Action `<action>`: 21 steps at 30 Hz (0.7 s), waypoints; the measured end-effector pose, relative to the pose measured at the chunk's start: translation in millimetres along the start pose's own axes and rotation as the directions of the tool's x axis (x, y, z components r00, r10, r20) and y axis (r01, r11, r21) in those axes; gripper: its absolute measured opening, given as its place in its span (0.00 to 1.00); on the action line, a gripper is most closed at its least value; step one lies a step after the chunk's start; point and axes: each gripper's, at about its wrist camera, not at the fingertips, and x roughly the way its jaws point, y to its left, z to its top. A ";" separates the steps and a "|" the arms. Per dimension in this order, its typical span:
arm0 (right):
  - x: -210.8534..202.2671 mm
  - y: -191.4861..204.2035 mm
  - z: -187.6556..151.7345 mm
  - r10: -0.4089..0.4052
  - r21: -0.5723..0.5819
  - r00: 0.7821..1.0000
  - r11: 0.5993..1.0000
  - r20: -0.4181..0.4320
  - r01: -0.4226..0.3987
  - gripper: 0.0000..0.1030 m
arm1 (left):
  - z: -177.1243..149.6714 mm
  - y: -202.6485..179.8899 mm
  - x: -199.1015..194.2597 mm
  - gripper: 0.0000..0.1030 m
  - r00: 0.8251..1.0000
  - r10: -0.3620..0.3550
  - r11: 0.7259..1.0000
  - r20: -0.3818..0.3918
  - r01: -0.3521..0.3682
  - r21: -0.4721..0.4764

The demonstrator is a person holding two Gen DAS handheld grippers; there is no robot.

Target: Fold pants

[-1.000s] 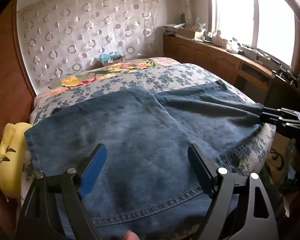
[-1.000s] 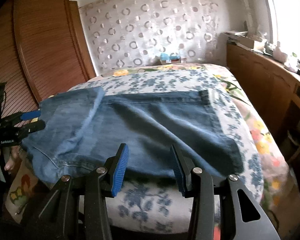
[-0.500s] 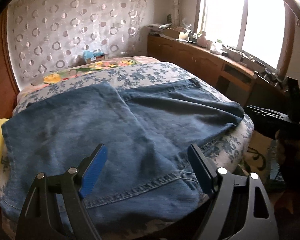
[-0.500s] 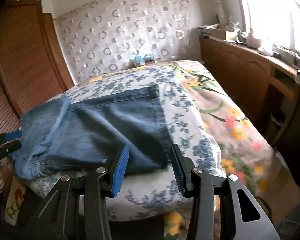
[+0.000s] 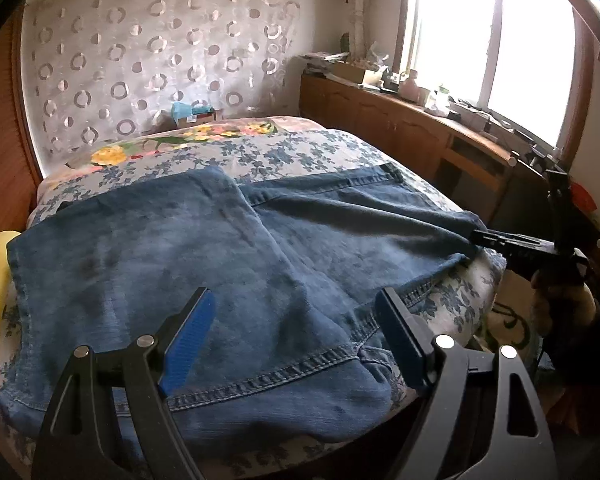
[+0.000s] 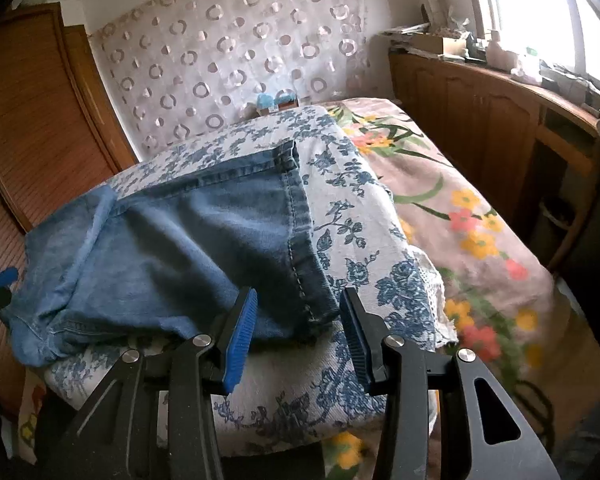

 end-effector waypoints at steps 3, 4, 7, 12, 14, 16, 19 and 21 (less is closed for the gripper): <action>2.6 1.9 1.1 -0.029 -0.031 1.000 0.999 -0.003 0.029 0.43 | 0.6 0.4 -3.1 0.81 1.000 0.007 1.000 0.007 -0.007 -0.002; 2.9 2.0 1.9 -0.038 -0.041 0.999 0.998 -0.001 0.038 0.43 | 1.1 2.3 -5.5 0.81 1.000 0.013 1.000 0.013 -0.012 -0.005; 1.6 1.7 4.1 -0.046 -0.058 0.999 0.997 0.000 0.046 0.43 | 3.4 6.2 -7.6 0.81 1.000 0.019 1.000 0.025 -0.018 -0.023; 2.9 5.6 2.1 -0.066 -0.102 0.998 0.993 0.006 0.067 0.38 | 3.9 19.0 -14.4 0.81 0.999 0.026 0.999 0.037 -0.025 -0.040; 2.9 5.3 1.1 -0.074 -0.110 0.997 0.991 0.010 0.074 0.35 | 3.6 21.7 -15.9 0.81 0.999 0.029 0.999 0.040 -0.027 -0.047; 3.7 3.7 1.6 -0.080 -0.112 0.997 0.990 0.014 0.081 0.28 | 2.8 24.7 -16.9 0.81 0.999 0.029 0.998 0.042 -0.027 -0.054; 4.6 1.8 2.8 -0.090 -0.127 0.996 0.988 0.017 0.091 0.16 | 2.0 28.3 -17.2 0.81 0.998 0.033 0.997 0.045 -0.030 -0.065; 1.7 2.6 5.0 -0.078 -0.139 0.997 0.987 0.027 0.081 0.11 | 1.5 30.9 -18.0 0.81 0.998 0.036 0.997 0.048 -0.032 -0.073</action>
